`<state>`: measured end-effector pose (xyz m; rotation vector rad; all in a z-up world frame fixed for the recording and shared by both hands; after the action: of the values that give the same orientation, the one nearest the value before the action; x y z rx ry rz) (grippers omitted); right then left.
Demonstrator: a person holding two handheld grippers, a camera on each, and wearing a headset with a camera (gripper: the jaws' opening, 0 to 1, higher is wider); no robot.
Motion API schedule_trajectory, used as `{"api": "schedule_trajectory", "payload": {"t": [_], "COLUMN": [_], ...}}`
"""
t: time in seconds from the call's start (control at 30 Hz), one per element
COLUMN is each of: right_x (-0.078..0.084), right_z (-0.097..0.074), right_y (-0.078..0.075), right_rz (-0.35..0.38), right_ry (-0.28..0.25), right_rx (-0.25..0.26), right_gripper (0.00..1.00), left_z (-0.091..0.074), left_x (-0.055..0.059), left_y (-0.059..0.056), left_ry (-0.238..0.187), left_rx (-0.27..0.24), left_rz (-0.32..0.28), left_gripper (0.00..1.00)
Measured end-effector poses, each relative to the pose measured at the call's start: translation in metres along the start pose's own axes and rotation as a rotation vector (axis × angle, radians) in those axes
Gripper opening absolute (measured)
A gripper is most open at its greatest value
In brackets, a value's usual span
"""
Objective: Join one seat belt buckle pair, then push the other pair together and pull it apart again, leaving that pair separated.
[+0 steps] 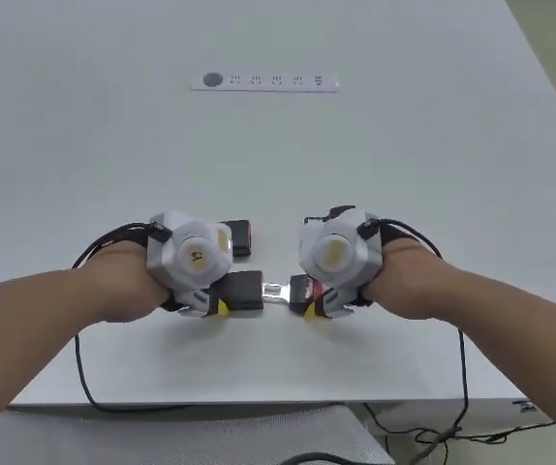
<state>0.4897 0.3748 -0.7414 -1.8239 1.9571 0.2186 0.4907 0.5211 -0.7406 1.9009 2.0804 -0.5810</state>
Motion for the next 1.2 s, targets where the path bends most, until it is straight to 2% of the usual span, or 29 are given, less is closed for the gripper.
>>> {"api": "schedule_trajectory", "payload": {"t": [0.2, 0.37, 0.67, 0.83, 1.2], "right_x": [-0.008, -0.006, -0.008, -0.009, -0.016], "right_z": [0.003, 0.004, 0.007, 0.008, 0.008], "right_y": [0.001, -0.002, -0.003, -0.004, -0.003], "right_rz": [-0.030, 0.001, -0.054, -0.078, -0.043], "right_ry": [-0.007, -0.021, -0.022, -0.019, -0.007], "right_rx": [-0.002, -0.023, -0.033, -0.046, -0.027], "right_gripper": [0.32, 0.31, 0.30, 0.30, 0.29], "left_z": [0.000, 0.000, 0.002, -0.001, -0.001], "left_x": [0.001, 0.000, 0.000, -0.004, -0.006], "left_y": [-0.001, -0.002, 0.000, -0.003, -0.004], "left_ry": [-0.001, 0.007, 0.040, 0.036, 0.050], "left_rx": [0.000, 0.002, 0.044, 0.054, 0.051], "left_rz": [-0.005, 0.015, 0.047, 0.049, 0.044], "left_gripper": [0.33, 0.33, 0.32, 0.32, 0.31]}}
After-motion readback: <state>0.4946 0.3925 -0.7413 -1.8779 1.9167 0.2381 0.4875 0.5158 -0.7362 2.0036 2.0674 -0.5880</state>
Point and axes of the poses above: the centre of the closed fingertips' face, and the gripper's own axes: z roughly forward along the fingers, y roughly to its left, x roughly out of its underside, the point moved 6 cm from there along -z, roughly backward along the fingers, and after that the axes turned 10 degrees about x, right-handed, at the moved point
